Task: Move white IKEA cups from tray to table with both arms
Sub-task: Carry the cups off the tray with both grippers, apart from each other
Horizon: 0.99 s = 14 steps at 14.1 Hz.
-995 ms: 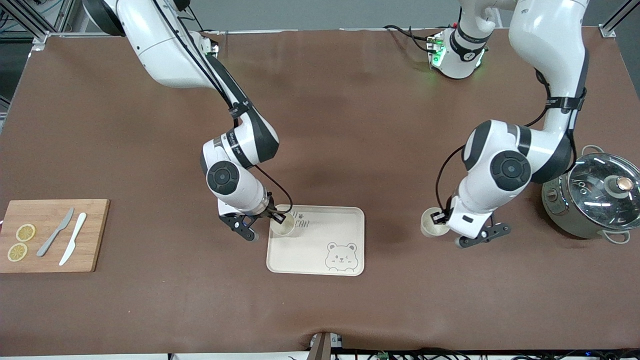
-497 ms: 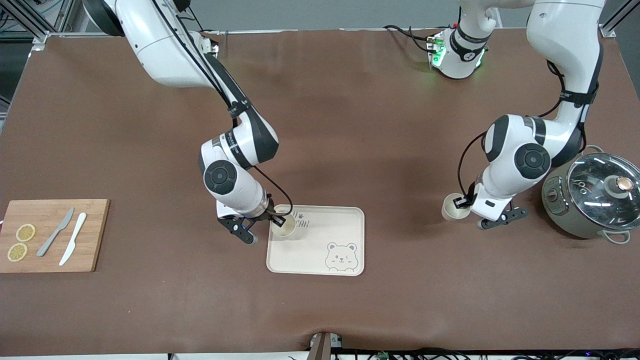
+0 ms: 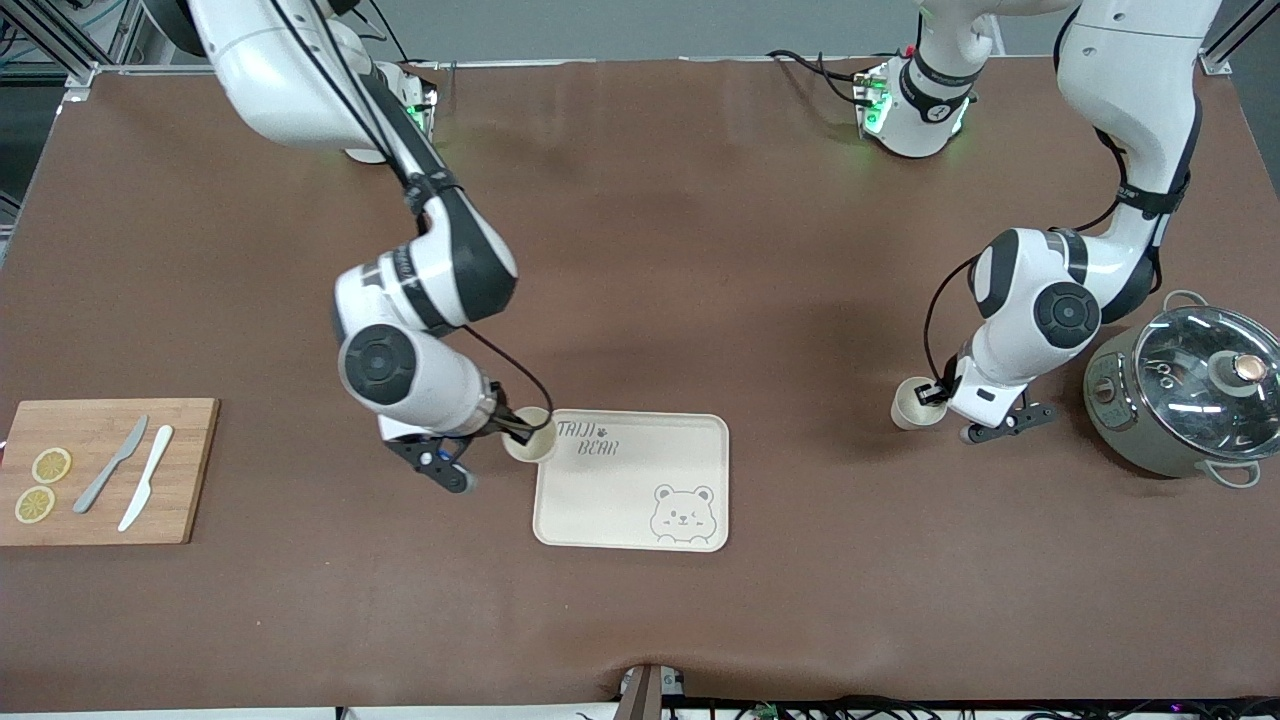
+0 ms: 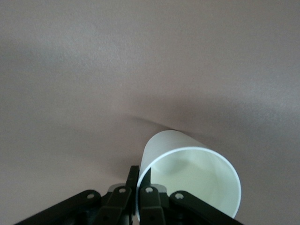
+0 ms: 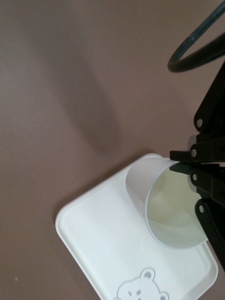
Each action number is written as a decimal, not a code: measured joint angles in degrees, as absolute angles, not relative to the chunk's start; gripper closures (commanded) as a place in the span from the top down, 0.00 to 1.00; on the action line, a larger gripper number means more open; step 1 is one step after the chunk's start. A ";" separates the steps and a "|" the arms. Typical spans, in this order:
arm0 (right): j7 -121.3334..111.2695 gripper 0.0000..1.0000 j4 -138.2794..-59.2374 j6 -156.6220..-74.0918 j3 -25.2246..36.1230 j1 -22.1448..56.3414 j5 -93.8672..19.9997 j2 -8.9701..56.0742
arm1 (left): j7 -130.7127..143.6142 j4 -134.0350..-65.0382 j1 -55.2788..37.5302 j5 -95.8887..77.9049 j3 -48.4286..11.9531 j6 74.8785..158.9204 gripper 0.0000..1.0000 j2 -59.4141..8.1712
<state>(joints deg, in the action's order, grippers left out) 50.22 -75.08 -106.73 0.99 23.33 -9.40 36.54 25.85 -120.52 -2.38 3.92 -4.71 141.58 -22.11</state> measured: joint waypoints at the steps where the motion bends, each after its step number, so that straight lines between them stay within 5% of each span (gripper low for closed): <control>1: 46.75 0.00 -75.08 -104.68 1.06 21.15 -9.40 35.51 | 25.85 -120.62 -2.38 3.92 -4.73 141.59 0.30 -22.03; 2: 43.02 0.00 -75.17 -103.00 1.09 19.05 -9.40 34.58 | 25.85 -120.76 -2.39 3.92 -4.78 141.58 0.99 -22.01; 11: 16.83 0.00 -91.52 -101.44 1.38 6.07 -6.74 23.64 | 25.85 -119.82 -2.50 3.92 -5.03 140.99 1.00 -17.03; 14: 12.50 0.00 -96.28 -102.63 1.35 4.37 -4.86 20.87 | 25.85 -115.74 -2.50 3.92 -5.04 133.42 1.00 -13.66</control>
